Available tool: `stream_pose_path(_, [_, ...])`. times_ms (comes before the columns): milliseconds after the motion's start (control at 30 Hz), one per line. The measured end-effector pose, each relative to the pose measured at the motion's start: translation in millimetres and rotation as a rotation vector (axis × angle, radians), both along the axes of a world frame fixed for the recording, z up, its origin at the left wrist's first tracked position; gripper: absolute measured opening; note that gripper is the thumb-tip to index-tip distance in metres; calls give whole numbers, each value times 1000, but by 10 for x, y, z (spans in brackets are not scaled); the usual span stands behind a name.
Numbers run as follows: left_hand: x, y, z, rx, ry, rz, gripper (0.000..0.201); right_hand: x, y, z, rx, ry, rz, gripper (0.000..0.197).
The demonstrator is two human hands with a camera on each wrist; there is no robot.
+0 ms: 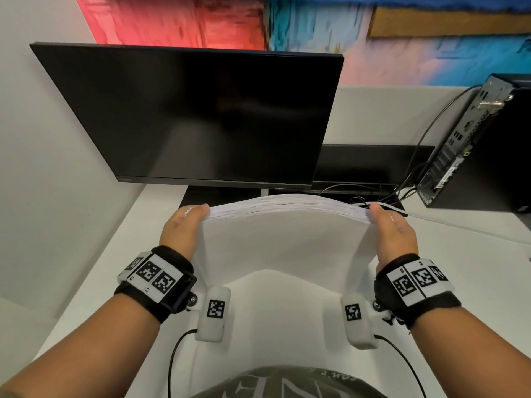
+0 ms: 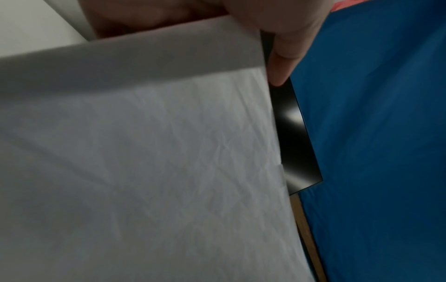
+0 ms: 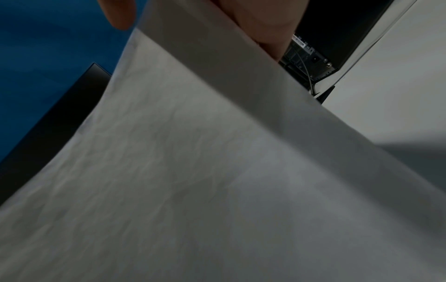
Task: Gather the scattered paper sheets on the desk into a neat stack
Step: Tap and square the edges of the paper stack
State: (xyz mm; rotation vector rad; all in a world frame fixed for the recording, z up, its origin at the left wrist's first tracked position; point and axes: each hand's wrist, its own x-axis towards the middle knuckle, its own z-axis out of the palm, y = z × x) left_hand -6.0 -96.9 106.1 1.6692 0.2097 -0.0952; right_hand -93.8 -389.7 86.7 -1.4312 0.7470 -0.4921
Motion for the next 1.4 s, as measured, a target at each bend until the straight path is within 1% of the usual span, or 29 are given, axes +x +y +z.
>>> stream_pose_path(67, [37, 19, -4, -6, -27, -4, 15, 24, -12, -15, -21, -1, -8, 47])
stream_pose_path(133, [80, 37, -7, -29, -46, 1, 14, 32, -20, -14, -29, -3, -5, 66])
stream_pose_path(167, [90, 38, -3, -35, -66, 5, 16, 29, -26, -15, -22, -11, 1, 71])
stream_pose_path(200, [88, 44, 3, -35, -85, -3, 17, 21, -31, -15, -20, -11, 16, 67])
stream_pose_path(267, [72, 44, 0, 2, -105, -40, 30, -19, -42, -35, -20, -47, 68, 43])
stream_pose_path(300, [61, 46, -12, 12, -106, -62, 35, -49, -41, -45, -11, -79, 119, 36])
stream_pose_path(333, [61, 54, -38, -5, -105, -92, 34, -79, -45, -76, -5, -108, 171, 43])
stream_pose_path(367, [67, 70, -73, -12, -113, -140, 32, -99, -52, -124, 1, -115, 209, 58])
stream_pose_path(400, [68, 81, -106, 18, -133, -191, 35, -114, -48, -158, 14, -109, 228, 71])
stream_pose_path(433, [72, 91, -144, 68, -153, -233, 40, -120, -52, -192, 28, -98, 228, 77])
stream_pose_path(467, [70, 94, -173, 101, -165, -239, 40, -126, -60, -205, 48, -98, 228, 77])
stream_pose_path(500, [59, 87, -175, 104, -171, -217, 35, -133, -76, -214, 70, -99, 225, 74])
stream_pose_path(533, [53, 95, -180, 94, -168, -196, 29, -149, -88, -204, 83, -103, 224, 71])
stream_pose_path(567, [50, 110, -184, 81, -168, -188, 30, -169, -109, -194, 81, -119, 232, 72])
stream_pose_path(667, [68, 215, -182, 42, -195, -307, 49, -246, -164, -166, 66, -174, 299, 75])
stream_pose_path(733, [90, 277, -186, 8, -175, -401, 67, -283, -209, -172, 70, -186, 364, 83])
stream_pose_path(800, [117, 309, -235, -17, -139, -464, 74, -289, -256, -196, 71, -160, 419, 92])
stream_pose_path(867, [136, 301, -287, -47, -95, -490, 81, -271, -286, -213, 84, -152, 450, 97])
stream_pose_path(933, [129, 286, -316, -57, -57, -482, 89, -256, -277, -183, 81, -154, 447, 90])
stream_pose_path(967, [117, 289, -314, -51, -42, -461, 90, -251, -279, -169, 86, -166, 442, 80])
stream_pose_path(1000, [109, 295, -298, -27, -42, -453, 88, -254, -275, -142, 93, -182, 441, 65])
stream_pose_path(1033, [124, 308, -282, 16, -62, -453, 82, -258, -275, -112, 98, -198, 442, 51])
stream_pose_path(1067, [136, 320, -244, 66, -94, -458, 69, -264, -288, -95, 94, -211, 440, 44])
stream_pose_path(1100, [147, 332, -204, 109, -119, -459, 55, -267, -303, -94, 86, -217, 444, 42])
stream_pose_path(1133, [163, 343, -168, 139, -135, -466, 47, -268, -309, -85, 70, -217, 456, 47])
stream_pose_path(1167, [185, 355, -151, 157, -138, -479, 47, -265, -302, -78, 55, -213, 471, 53])
stream_pose_path(1267, [237, 379, -173, 167, -63, -497, 60, -250, -256, -110, 70, -202, 477, 72])
stream_pose_path(1300, [243, 380, -184, 177, -40, -495, 61, -245, -237, -121, 70, -190, 466, 76])
stream_pose_path(1400, [236, 365, -193, 235, -28, -477, 42, -221, -216, -155, 45, -152, 439, 66])
